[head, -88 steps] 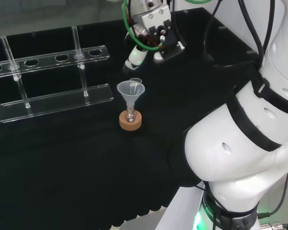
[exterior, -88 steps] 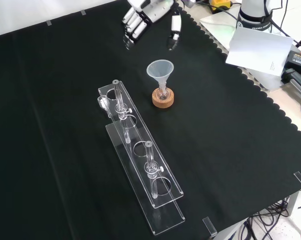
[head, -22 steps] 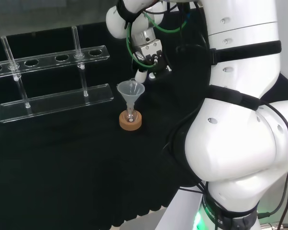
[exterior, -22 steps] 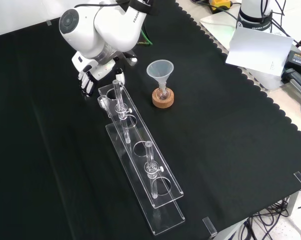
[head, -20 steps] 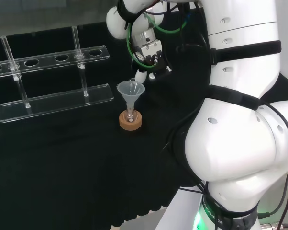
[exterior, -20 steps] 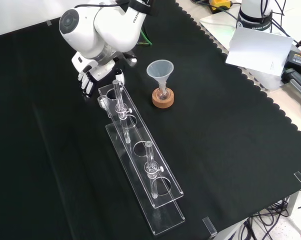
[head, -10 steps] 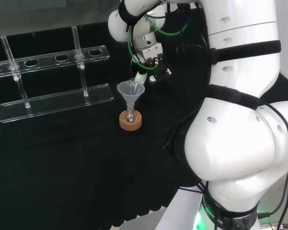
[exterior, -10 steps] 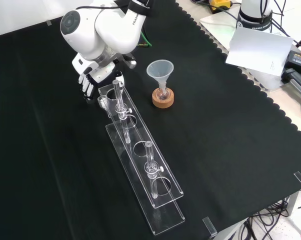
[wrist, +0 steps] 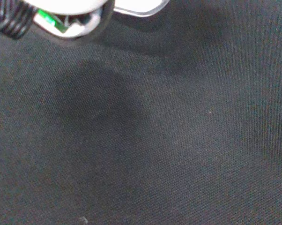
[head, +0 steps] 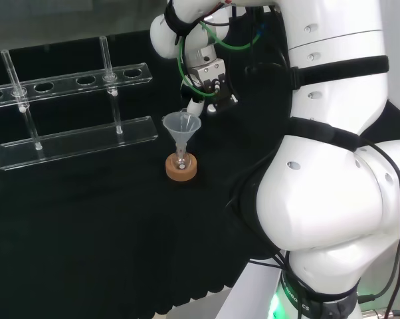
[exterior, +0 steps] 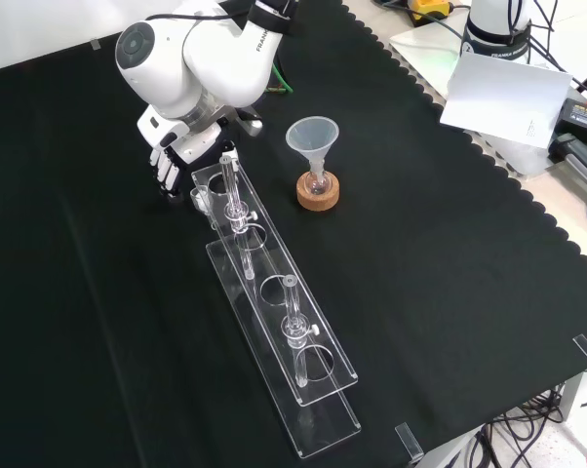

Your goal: Pick up the weighing funnel.

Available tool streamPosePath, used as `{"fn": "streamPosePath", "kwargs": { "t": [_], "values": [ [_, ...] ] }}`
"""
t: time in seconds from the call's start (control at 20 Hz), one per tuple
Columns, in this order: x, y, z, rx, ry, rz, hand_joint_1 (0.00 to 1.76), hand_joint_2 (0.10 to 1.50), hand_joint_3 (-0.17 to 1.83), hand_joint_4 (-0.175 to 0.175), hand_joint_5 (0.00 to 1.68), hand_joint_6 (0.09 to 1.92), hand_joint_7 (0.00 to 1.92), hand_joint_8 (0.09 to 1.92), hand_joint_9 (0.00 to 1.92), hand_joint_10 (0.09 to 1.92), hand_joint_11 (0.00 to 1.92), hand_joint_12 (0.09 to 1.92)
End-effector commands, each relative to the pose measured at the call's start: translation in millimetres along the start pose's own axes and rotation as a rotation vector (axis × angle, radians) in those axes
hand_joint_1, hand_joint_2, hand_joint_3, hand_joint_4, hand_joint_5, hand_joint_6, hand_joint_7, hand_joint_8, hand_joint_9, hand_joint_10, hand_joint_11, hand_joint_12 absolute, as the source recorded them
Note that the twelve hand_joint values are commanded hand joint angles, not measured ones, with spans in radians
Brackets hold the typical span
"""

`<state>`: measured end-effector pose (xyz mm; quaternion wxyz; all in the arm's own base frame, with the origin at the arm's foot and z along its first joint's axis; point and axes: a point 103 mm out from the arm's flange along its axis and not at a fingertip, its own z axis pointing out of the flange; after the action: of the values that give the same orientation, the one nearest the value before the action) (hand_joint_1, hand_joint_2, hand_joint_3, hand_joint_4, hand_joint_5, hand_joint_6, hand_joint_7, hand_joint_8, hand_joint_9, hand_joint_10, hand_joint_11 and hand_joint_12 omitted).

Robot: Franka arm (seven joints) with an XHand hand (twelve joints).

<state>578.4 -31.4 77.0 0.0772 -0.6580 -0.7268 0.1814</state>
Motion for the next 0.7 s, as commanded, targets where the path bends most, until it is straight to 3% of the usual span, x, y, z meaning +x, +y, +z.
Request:
{"fn": "streamPosePath", "kwargs": {
  "t": [0.05, 0.7],
  "values": [
    [1, 0, 5, 0.007, -0.006, -0.004, 0.91, 0.56, 0.65, 0.011, 0.59, 0.59, 0.55, 0.63, 0.75, 0.49, 0.56, 1.25],
    [4, 6, 14, 0.004, -0.011, -0.005, 0.93, 0.56, 0.65, 0.017, 0.61, 0.62, 0.53, 0.64, 0.75, 0.49, 0.58, 1.25]
  ]
}}
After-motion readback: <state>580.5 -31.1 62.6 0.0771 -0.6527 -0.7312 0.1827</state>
